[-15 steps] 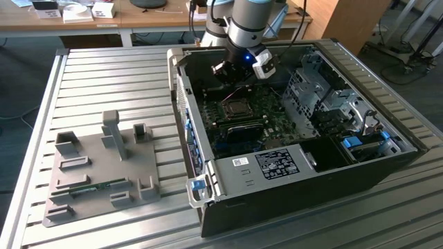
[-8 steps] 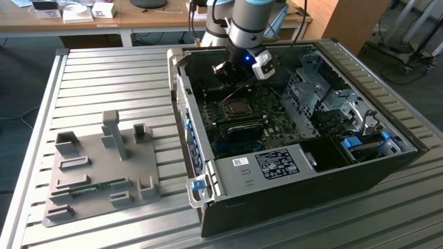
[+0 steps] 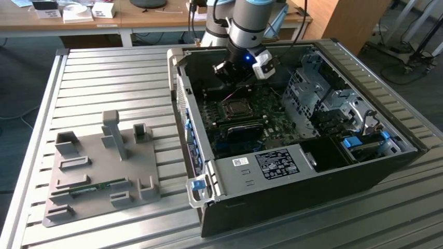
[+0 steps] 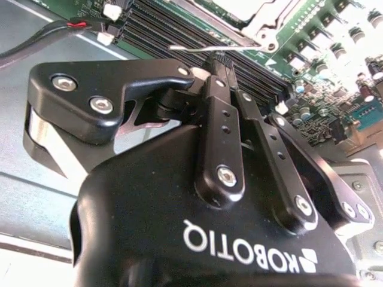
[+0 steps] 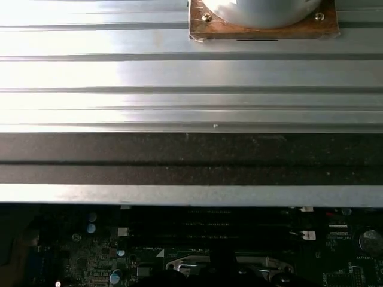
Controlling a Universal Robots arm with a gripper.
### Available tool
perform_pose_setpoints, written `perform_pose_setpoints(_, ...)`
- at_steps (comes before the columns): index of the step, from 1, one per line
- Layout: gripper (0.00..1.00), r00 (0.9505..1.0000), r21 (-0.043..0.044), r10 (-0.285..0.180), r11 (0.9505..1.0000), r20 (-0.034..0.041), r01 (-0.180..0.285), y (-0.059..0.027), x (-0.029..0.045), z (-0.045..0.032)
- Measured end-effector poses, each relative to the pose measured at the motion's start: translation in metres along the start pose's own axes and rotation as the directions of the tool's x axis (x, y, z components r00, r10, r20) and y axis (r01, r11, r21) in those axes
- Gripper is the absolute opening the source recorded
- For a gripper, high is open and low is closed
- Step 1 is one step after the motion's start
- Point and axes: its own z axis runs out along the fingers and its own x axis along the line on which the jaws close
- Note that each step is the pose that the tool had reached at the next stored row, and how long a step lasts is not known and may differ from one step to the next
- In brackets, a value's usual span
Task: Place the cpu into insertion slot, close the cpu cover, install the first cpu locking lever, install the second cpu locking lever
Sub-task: 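Install the first cpu locking lever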
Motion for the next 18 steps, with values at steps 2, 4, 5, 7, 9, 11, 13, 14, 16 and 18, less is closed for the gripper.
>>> perform_pose_setpoints(2,0.11,1.0,0.0002,0.0,1.0,-0.0001,0.0,0.0,-0.0001,0.0001)
perform_pose_setpoints(4,0.11,1.0,-0.0002,0.0,1.0,0.0001,0.0,-0.0001,-0.0005,0.0008)
perform_pose_setpoints(5,0.11,1.0,-0.0001,0.0,1.0,0.0,0.0,-0.0001,-0.0007,0.0011)
perform_pose_setpoints(7,0.11,1.0,0.0,0.0,1.0,0.0,0.0,-0.0003,-0.0009,0.0021)
perform_pose_setpoints(9,0.11,1.0,0.0,0.0,1.0,0.0,0.0,-0.0005,-0.0016,0.0029)
perform_pose_setpoints(11,0.11,1.0,0.0001,0.0,1.0,-0.0001,0.0,-0.0006,-0.0023,0.0035)
perform_pose_setpoints(13,0.11,1.0,0.0002,0.0,1.0,0.0,0.0,-0.0007,-0.0024,0.0037)
perform_pose_setpoints(14,0.11,1.0,0.0002,0.0,1.0,-0.0001,0.0,-0.0007,-0.0024,0.0037)
perform_pose_setpoints(16,0.11,1.0,0.0,0.0,1.0,0.0,0.0,-0.0007,-0.0025,0.0038)
perform_pose_setpoints(18,0.11,1.0,-0.0003,0.0,1.0,0.0002,0.0,-0.0006,-0.0025,0.0043)
